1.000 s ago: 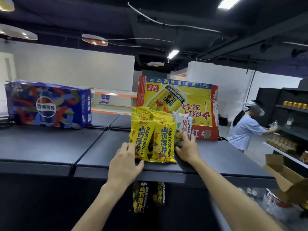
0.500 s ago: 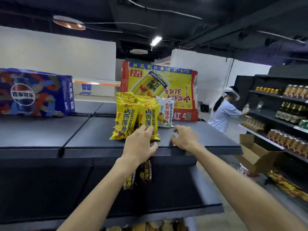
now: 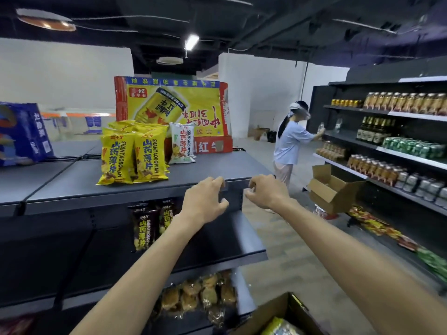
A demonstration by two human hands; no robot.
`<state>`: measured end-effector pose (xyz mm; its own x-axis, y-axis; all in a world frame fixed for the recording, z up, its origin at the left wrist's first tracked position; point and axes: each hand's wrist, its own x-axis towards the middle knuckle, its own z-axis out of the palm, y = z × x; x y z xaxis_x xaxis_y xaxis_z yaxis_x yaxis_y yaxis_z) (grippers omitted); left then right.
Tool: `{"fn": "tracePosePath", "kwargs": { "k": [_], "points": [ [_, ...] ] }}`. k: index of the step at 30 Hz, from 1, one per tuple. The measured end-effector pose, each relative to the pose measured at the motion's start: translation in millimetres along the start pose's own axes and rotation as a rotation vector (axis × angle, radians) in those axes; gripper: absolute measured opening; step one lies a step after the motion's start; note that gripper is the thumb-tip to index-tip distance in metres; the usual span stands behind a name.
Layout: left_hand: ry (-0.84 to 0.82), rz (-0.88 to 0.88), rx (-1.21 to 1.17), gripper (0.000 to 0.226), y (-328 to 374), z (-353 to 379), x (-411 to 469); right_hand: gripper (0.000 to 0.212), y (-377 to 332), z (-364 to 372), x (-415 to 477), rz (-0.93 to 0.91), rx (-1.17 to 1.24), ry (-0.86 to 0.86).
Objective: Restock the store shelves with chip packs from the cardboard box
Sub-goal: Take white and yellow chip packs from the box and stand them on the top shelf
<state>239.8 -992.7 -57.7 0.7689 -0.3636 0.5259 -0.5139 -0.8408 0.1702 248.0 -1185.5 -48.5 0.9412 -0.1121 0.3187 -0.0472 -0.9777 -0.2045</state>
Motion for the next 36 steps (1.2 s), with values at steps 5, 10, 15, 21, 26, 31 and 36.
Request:
{"fn": "tracePosePath", "kwargs": {
  "k": [5, 10, 15, 21, 26, 31, 36],
  "points": [
    [-0.141, 0.008, -0.002, 0.029, 30.4, 42.1, -14.7, 0.026, 46.5, 5.4, -36.3, 0.037, -0.039, -0.065],
    [-0.273, -0.015, -0.022, 0.024, 49.5, 84.4, -22.3, 0.024, 85.8, 19.8, -55.8, 0.084, -0.018, -0.142],
    [-0.349, 0.031, -0.028, 0.027, 65.8, 129.2, -19.6, 0.021, 116.1, 38.6, -52.3, 0.145, 0.005, -0.173],
    [-0.395, 0.019, -0.091, 0.029, 73.0, 175.2, 3.3, 0.023, 147.6, 59.8, -36.5, 0.21, -0.012, -0.203],
    [-0.468, 0.044, -0.151, 0.029, 79.6, 215.8, 21.6, 0.026, 166.6, 76.6, -27.9, 0.242, -0.029, -0.246],
    [-0.55, 0.092, -0.159, 0.027, 99.4, 261.5, 24.4, 0.028, 191.1, 103.1, -36.2, 0.305, -0.026, -0.306],
    [-0.654, 0.112, -0.153, 0.026, 112.7, 312.9, 1.2, 0.03, 212.1, 150.5, -61.5, 0.415, 0.028, -0.4]
  ]
}}
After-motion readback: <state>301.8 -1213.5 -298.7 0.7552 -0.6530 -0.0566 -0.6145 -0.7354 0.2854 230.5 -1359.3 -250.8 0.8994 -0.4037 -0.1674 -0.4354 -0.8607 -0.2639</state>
